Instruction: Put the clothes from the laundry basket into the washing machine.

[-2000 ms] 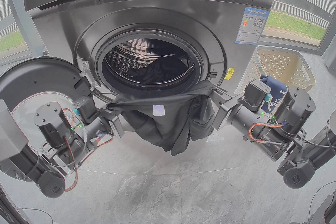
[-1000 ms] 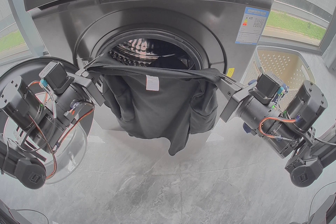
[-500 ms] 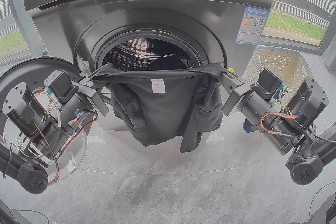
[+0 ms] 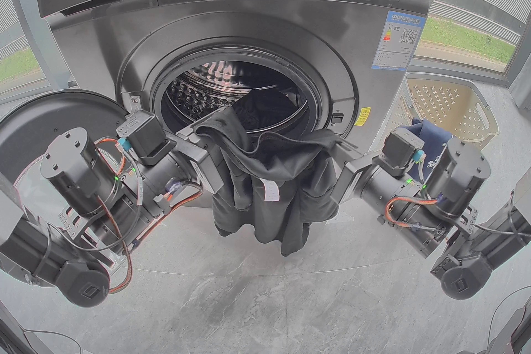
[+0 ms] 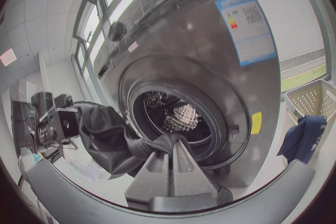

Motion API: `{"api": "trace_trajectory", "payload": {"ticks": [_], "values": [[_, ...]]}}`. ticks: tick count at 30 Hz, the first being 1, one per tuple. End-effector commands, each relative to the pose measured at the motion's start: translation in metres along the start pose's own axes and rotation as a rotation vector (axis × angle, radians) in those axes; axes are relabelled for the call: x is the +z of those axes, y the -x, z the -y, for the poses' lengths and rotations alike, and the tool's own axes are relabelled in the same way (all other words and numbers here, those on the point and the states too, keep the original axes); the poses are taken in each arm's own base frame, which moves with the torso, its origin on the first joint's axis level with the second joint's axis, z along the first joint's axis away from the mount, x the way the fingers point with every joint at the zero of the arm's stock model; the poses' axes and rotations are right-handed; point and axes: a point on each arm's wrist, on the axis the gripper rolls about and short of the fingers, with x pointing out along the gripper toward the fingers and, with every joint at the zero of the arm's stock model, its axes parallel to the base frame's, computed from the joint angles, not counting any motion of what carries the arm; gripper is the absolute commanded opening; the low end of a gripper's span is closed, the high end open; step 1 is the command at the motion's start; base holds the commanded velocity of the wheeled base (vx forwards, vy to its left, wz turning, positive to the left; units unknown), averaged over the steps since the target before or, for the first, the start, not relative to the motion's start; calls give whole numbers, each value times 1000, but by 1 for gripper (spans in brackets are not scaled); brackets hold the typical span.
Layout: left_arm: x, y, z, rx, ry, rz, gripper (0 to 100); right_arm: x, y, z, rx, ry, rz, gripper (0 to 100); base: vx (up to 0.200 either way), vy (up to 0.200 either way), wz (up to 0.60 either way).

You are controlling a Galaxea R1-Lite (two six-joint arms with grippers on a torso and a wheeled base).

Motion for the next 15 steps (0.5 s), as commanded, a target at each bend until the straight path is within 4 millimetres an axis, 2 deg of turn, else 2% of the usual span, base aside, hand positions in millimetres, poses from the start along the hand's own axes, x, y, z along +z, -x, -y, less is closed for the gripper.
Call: {"api": "trace_trajectory", "payload": {"ticks": [1, 2, 3, 8, 9, 10, 13, 15], "values": [[-8, -11, -1, 6, 5, -7, 0, -39, -2, -5, 14, 8, -120, 0, 0, 0, 0], [-7, -11, -1, 6, 7, -3, 0, -45, -2, -8, 21, 10, -138, 0, 0, 0, 0], [-6, -12, -1, 7, 6, 1, 0, -50, -1, -10, 32, 10, -155, 100, 0, 0, 0], [-2, -18, -4, 21, 4, 34, 0, -84, 10, -30, 90, 21, -282, 100, 0, 0, 0], [-2, -18, -4, 21, 4, 34, 0, -84, 10, -30, 90, 21, -282, 100, 0, 0, 0], [2, -20, -5, 35, 2, 54, 0, -99, 19, -35, 109, 33, -353, 100, 0, 0, 0], [6, -20, -6, 37, 1, 71, 0, -115, 28, -31, 100, 48, -434, 100, 0, 0, 0], [7, -20, -6, 37, 1, 73, 0, -119, 29, -30, 94, 52, -450, 100, 0, 0, 0]]}}
